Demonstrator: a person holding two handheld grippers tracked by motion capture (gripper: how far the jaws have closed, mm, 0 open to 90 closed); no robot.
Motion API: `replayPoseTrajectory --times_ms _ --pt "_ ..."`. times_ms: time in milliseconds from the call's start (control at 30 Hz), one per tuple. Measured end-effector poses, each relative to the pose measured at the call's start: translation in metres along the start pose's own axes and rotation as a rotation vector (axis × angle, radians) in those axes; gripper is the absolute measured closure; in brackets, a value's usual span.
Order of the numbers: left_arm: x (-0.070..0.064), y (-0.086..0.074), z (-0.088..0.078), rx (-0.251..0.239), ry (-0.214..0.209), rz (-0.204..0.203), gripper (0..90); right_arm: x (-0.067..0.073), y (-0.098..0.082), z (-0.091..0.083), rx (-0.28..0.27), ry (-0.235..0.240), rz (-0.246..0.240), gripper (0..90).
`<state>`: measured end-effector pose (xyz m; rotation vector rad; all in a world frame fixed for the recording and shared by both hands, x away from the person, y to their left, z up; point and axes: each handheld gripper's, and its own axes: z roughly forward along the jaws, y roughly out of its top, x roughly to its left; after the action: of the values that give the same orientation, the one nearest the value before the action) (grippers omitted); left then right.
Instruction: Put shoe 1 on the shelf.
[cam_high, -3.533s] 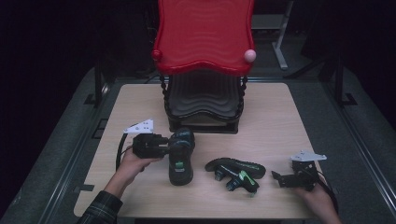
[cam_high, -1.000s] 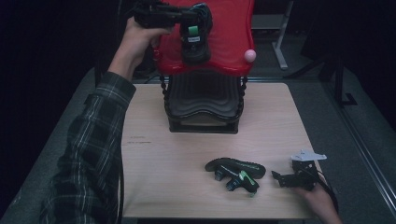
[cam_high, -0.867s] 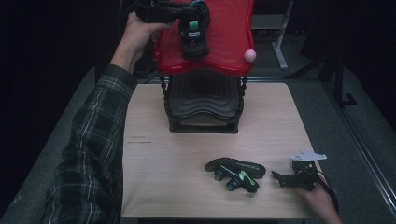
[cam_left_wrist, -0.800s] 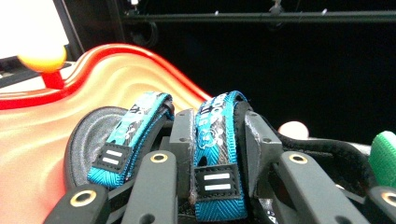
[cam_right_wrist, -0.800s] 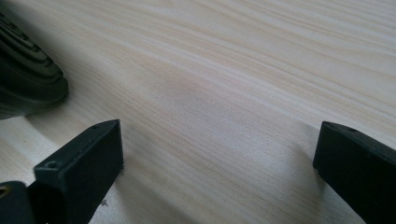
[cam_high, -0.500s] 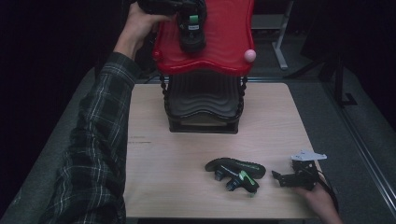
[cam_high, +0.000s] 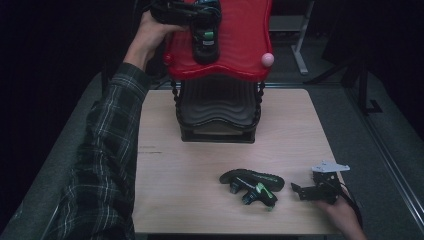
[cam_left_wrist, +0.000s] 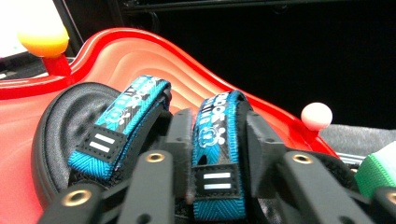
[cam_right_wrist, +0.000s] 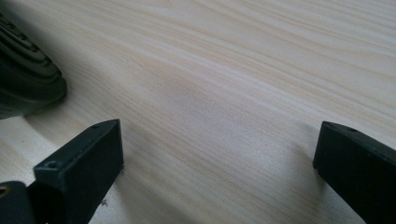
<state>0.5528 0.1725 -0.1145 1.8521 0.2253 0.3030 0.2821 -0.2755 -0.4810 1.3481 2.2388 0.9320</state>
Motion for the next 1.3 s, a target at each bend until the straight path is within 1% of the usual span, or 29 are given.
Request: replayPoseTrajectory --times_ms 67,100,167,267,300,367,467,533,600,667,700,800,867,1000,1133,1167,1300 --pt "0.0 -0.002 -0.001 -0.009 0.0 -0.019 52.3 0.0 0.0 0.0 0.0 0.0 0.0 1.2" --pt "-0.001 -0.003 -0.002 -0.019 0.008 -0.025 48.5 0.0 0.0 0.0 0.0 0.0 0.0 1.1" --pt "-0.002 -0.003 -0.006 -0.035 0.009 -0.035 43.0 0.0 0.0 0.0 0.0 0.0 0.0 1.1" --pt "-0.004 -0.004 -0.012 -0.037 0.013 -0.064 32.3 0.0 0.0 0.0 0.0 0.0 0.0 1.1" --pt "-0.005 -0.004 -0.014 -0.041 0.022 -0.068 28.8 0.0 0.0 0.0 0.0 -0.001 0.001 1.1" --pt "-0.011 -0.005 -0.02 -0.039 0.04 -0.073 20.8 0.0 0.0 0.0 0.001 -0.001 0.001 1.1" --pt "-0.02 -0.007 -0.03 -0.027 0.057 -0.071 15.4 0.0 0.0 0.0 0.001 0.0 0.0 1.1" --pt "-0.028 -0.009 -0.037 -0.027 0.071 -0.063 13.6 0.0 0.0 0.0 0.002 -0.001 -0.001 1.1" --pt "-0.036 -0.011 -0.044 -0.032 0.071 -0.063 5.9 0.0 0.0 0.0 0.001 -0.002 0.0 1.1" --pt "-0.045 -0.013 -0.053 -0.028 0.089 -0.056 4.3 0.0 0.0 0.0 0.002 0.0 -0.001 1.1" --pt "-0.049 -0.015 -0.057 -0.029 0.09 -0.058 2.1 0.0 0.0 0.0 0.002 0.0 -0.001 1.1" --pt "-0.064 -0.02 -0.069 -0.032 0.107 -0.048 1.2 0.0 0.0 0.0 0.002 -0.001 0.0 1.1" --pt "-0.075 -0.024 -0.076 -0.022 0.116 -0.037 1.1 0.0 0.0 0.0 0.002 -0.002 0.0 1.1" --pt "-0.095 -0.037 -0.087 -0.011 0.122 -0.038 1.2 0.0 0.0 0.0 0.003 -0.004 0.002 1.1" --pt "-0.115 -0.052 -0.093 -0.007 0.114 -0.034 1.2 0.0 0.0 0.0 0.003 -0.004 0.002 1.1" --pt "-0.119 -0.056 -0.094 -0.007 0.111 -0.03 1.2 0.0 0.0 0.0 0.003 -0.003 0.002 1.1" --pt "-0.135 -0.073 -0.097 -0.007 0.099 -0.036 1.2 0.0 0.0 0.0 0.002 -0.004 0.002 1.1"
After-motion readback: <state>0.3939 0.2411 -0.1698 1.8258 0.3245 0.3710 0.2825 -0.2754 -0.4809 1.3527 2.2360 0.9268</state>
